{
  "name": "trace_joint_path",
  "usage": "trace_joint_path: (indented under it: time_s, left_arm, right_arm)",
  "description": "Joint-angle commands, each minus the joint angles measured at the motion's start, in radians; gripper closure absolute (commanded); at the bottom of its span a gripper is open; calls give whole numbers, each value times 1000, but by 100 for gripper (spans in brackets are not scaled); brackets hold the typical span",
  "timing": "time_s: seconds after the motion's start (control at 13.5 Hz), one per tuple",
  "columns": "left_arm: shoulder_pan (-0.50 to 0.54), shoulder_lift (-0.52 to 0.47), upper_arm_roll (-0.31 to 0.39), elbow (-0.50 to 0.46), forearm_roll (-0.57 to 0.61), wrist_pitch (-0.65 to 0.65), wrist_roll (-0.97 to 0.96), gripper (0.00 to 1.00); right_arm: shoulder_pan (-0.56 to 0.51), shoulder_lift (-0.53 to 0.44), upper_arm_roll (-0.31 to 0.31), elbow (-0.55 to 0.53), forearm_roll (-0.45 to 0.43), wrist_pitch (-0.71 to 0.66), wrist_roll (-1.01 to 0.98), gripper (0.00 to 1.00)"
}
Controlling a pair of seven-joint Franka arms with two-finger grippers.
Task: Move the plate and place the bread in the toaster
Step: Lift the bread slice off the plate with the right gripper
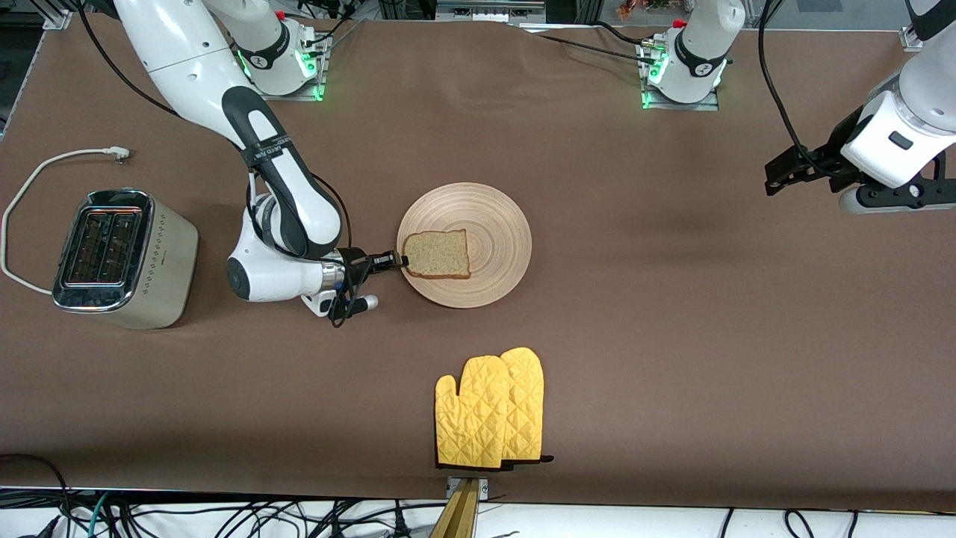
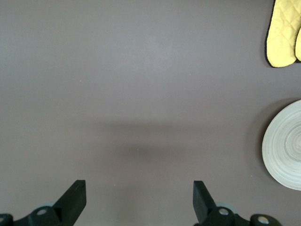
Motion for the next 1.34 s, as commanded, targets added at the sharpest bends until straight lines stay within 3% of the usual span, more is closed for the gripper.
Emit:
trace_joint_path:
  time_s: [0.0,0.67,0.82,1.26]
  left_arm:
    - [-6,-7,10,-1,-20,-10,12,0]
    - [1,11,13,16,-22,5,13,0]
    - [-10,49,10,74,-16,2,10,0]
    - [-10,50,7,71,-17,-1,6,0]
  right_arm:
    - [28,-14,-3,-13,-21,39,-2,100]
    - [56,-14,-3,13,-75,88,47,100]
    - [56,-21,-3,42,-124,50,114,100]
    - [48,-72,-32,118,-173,-141,197,100]
